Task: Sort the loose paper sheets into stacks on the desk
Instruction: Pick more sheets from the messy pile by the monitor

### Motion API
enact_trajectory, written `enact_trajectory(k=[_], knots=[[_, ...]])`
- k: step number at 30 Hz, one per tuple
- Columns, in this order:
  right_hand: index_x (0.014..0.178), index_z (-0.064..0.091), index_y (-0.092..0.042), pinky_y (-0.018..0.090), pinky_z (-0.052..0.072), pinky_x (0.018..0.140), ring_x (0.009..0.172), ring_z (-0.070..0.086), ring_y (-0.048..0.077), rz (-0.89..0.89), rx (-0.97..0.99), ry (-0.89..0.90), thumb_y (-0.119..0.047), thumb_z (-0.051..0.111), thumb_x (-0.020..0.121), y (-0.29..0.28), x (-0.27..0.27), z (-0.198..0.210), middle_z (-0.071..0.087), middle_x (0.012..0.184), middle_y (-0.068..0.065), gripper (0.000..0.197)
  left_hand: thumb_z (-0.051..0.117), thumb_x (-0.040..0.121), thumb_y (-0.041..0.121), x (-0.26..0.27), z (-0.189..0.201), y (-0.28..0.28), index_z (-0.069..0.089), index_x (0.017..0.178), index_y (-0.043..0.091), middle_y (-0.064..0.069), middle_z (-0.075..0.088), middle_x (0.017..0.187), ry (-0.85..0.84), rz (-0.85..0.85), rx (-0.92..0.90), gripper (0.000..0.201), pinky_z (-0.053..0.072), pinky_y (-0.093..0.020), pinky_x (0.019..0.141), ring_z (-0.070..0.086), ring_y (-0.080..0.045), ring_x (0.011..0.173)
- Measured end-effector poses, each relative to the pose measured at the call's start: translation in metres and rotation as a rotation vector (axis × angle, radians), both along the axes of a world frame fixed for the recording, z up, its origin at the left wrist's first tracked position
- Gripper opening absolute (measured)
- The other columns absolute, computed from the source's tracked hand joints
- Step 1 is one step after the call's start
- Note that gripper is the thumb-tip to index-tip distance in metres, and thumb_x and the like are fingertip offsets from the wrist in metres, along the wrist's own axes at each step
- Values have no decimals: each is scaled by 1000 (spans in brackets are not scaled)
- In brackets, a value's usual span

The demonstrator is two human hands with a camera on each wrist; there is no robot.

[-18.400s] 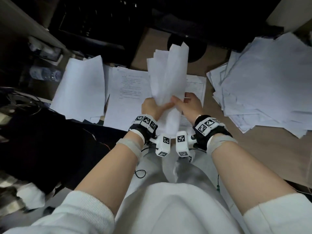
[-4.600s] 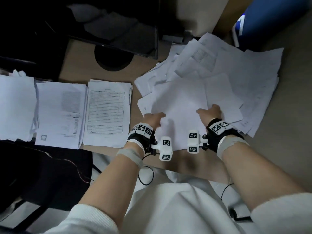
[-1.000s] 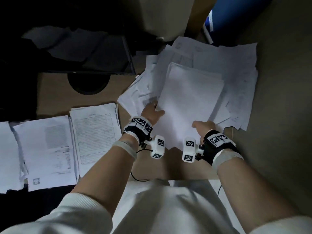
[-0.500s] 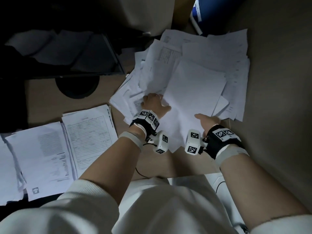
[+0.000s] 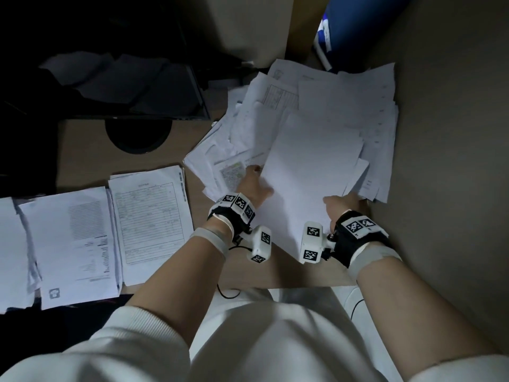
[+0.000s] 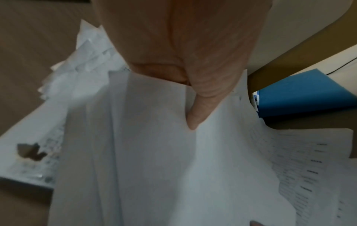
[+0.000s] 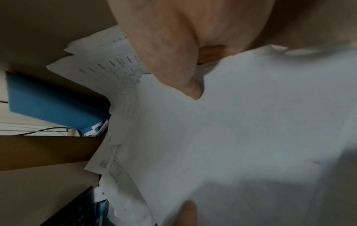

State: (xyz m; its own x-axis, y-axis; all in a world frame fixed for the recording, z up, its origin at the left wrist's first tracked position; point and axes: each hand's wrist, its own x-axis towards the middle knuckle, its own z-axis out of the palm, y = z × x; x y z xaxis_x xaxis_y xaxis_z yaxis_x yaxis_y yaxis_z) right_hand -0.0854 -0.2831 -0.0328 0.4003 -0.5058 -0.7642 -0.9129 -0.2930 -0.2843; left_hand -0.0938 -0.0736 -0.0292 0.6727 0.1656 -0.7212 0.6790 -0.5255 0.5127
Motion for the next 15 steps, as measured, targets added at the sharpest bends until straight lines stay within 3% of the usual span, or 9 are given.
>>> enact_trajectory(k=[3,5,8,11,12,14,15], knots=[[130,46,-12,42,50,95,103,60,27,56,-54,-49,-21,60,76,-6,-2,-15,57,127,7,57,66,90,23,-2,-3,8,59,130,6,-13,65,126,10,-31,52,44,46,-37,103,59,-32,120],[131,50,-4,43,53,92,99,62,27,-2,14,-35,-18,65,77,0,-3,-10,60,124,11,57,62,94,24,2,-4,13,58,133,9,-12,63,130,-27,-6,113,42,43,-35,104,57,-30,122],[110,59,5,47,60,75,80,69,32,-121,248,35,-13,69,82,8,-7,-2,70,100,20,34,63,92,29,10,-8,20,63,127,14,-8,51,143,-123,-95,309,38,38,-42,110,40,-30,135],[90,61,4,33,58,51,70,70,31,-115,327,85,-11,68,89,10,-10,-2,70,84,17,17,64,86,29,20,-11,25,69,119,20,3,27,160,-167,-177,383,34,24,-47,118,16,-26,149],[90,61,3,35,60,52,72,71,32,-114,321,74,-13,69,89,9,-10,-6,71,85,17,18,64,86,32,24,-13,27,67,122,22,3,22,162,-148,-226,403,38,20,-47,120,12,-27,151],[98,62,3,47,61,70,82,72,37,-95,294,61,-19,71,86,9,-8,-12,73,92,19,26,61,89,38,33,-15,30,60,133,25,0,19,163,-97,-332,436,46,16,-49,122,9,-27,151],[101,61,3,47,59,74,85,71,38,-60,261,54,-20,69,86,10,-6,-12,72,95,19,29,59,90,41,38,-15,32,58,136,25,-1,20,163,-87,-359,446,49,14,-50,122,8,-27,151]])
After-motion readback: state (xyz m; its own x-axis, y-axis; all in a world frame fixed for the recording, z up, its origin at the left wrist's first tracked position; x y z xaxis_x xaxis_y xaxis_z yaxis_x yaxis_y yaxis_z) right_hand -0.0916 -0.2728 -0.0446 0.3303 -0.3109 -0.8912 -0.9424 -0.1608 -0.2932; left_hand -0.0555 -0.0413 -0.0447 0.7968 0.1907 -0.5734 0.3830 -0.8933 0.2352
